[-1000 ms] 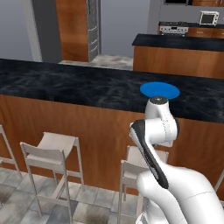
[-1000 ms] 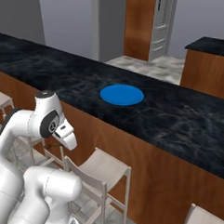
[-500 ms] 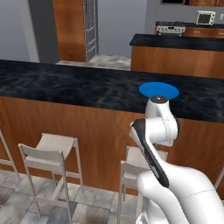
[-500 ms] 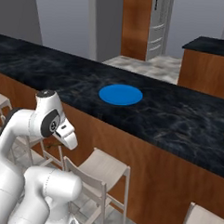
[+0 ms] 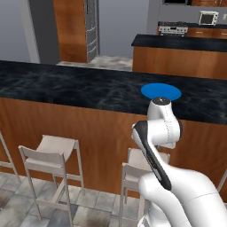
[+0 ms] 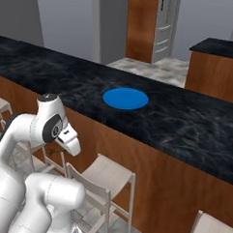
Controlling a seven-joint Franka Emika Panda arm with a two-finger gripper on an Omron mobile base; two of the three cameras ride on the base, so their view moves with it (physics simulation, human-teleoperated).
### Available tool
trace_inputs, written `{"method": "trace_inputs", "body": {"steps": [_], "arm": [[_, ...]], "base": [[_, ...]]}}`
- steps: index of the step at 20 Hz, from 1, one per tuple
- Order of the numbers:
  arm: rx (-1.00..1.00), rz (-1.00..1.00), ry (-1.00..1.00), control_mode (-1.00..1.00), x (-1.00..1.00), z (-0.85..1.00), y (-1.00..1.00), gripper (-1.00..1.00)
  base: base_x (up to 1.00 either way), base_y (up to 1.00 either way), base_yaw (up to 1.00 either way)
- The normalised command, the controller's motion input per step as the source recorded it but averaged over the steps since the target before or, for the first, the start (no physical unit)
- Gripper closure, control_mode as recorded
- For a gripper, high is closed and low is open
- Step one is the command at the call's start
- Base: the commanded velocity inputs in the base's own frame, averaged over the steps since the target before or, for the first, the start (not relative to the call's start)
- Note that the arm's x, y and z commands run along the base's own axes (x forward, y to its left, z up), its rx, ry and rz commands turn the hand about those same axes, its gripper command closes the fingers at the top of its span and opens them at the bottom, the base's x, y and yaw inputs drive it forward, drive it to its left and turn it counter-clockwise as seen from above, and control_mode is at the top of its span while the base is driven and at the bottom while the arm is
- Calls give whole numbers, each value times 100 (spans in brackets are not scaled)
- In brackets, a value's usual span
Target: Take the chicken drumsticks from the pan and place one on each plate on the dining counter.
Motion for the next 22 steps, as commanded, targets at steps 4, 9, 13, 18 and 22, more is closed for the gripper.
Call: {"method": "trace_inputs", "body": {"steps": [4,9,13,18,22], "arm": [[0,0,0,100,0,0,0,100],[0,0,-13,-100,-19,3,9,100],[0,6,-5,-100,-31,42,21,100],[0,0,0,-100,-19,66,18,100],[-3,0,0,-100,4,68,12,100]], "base": [[-7,0,0],[-12,0,0],[0,0,0],[0,0,0],[0,0,0]]}}
